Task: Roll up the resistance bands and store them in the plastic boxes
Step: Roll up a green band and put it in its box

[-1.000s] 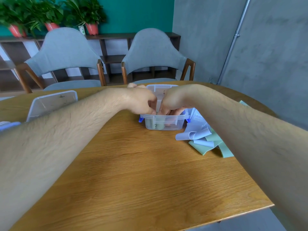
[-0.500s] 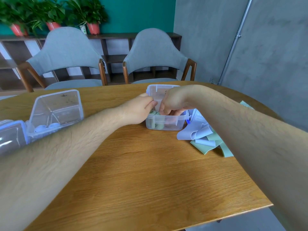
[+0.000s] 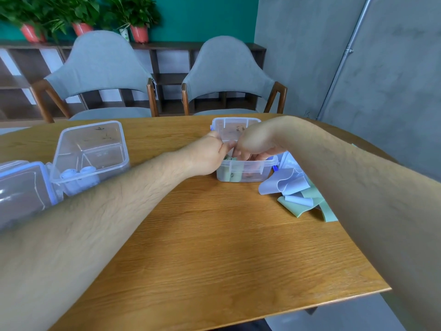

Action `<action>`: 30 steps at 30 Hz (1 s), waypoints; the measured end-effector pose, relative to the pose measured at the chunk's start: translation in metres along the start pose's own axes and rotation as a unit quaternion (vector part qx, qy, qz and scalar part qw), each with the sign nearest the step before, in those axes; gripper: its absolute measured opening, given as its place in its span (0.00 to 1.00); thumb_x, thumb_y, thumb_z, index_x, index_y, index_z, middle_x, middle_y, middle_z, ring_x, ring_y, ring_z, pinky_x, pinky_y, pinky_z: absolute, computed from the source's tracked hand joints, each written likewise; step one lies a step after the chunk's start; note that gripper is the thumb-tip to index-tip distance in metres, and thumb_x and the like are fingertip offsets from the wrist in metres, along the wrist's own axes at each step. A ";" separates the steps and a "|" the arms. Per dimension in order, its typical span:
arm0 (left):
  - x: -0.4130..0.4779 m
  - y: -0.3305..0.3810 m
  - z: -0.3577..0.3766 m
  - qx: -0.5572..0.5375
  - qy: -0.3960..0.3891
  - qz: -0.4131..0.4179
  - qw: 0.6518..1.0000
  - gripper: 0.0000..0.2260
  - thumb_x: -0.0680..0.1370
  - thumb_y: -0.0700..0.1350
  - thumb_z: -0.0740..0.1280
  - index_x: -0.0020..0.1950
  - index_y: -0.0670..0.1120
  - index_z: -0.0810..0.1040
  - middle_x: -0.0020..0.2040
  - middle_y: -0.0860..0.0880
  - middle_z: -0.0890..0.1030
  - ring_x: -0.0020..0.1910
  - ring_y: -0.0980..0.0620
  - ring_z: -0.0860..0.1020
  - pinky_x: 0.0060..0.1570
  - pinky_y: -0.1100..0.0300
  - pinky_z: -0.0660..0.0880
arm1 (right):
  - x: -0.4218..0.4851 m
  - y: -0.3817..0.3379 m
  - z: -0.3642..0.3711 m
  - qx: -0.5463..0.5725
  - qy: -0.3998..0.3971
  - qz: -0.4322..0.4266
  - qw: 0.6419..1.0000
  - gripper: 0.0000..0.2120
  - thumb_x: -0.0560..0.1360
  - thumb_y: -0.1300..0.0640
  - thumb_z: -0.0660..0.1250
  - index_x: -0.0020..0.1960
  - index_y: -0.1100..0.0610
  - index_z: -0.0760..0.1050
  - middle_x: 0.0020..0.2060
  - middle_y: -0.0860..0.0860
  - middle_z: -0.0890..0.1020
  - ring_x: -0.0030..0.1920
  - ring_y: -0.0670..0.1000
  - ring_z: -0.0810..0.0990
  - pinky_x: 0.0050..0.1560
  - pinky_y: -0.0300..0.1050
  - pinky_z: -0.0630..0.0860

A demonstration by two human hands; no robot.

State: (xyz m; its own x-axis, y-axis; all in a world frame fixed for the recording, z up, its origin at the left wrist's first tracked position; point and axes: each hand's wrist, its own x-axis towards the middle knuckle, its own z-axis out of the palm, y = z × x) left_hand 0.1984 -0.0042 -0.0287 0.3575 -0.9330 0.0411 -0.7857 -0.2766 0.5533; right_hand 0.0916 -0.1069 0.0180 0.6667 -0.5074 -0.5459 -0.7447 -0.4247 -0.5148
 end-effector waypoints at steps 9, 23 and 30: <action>-0.007 0.004 0.001 -0.009 0.010 -0.018 1.000 0.12 0.86 0.55 0.53 0.50 0.51 0.70 0.41 0.54 0.69 0.36 0.58 0.69 0.32 0.66 0.63 | 0.000 0.001 -0.001 0.011 -0.001 0.008 1.000 0.21 0.78 0.68 0.64 0.71 0.59 0.70 0.63 0.54 0.78 0.59 0.53 0.79 0.57 0.46 0.80; 0.000 0.003 0.007 0.123 0.027 0.025 0.992 0.21 0.85 0.57 0.49 0.50 0.53 0.80 0.48 0.55 0.75 0.55 0.52 0.66 0.57 0.55 0.68 | -0.014 0.012 0.003 -0.056 0.102 -0.024 0.993 0.13 0.78 0.58 0.68 0.60 0.54 0.69 0.48 0.49 0.76 0.46 0.46 0.76 0.40 0.38 0.71; -0.008 0.013 0.007 0.123 0.102 0.071 0.985 0.18 0.86 0.52 0.53 0.37 0.55 0.70 0.39 0.57 0.70 0.52 0.51 0.65 0.59 0.51 0.67 | -0.019 0.018 0.005 -0.122 0.194 -0.093 0.969 0.11 0.80 0.51 0.63 0.41 0.54 0.75 0.37 0.49 0.76 0.37 0.46 0.73 0.36 0.38 0.66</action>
State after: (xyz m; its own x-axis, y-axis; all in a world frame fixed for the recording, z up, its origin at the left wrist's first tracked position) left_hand 0.1821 -0.0018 -0.0274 0.3101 -0.9074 0.2837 -0.9243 -0.2178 0.3134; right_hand 0.0654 -0.1014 0.0159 0.7641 -0.6284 -0.1456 -0.6292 -0.6763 -0.3831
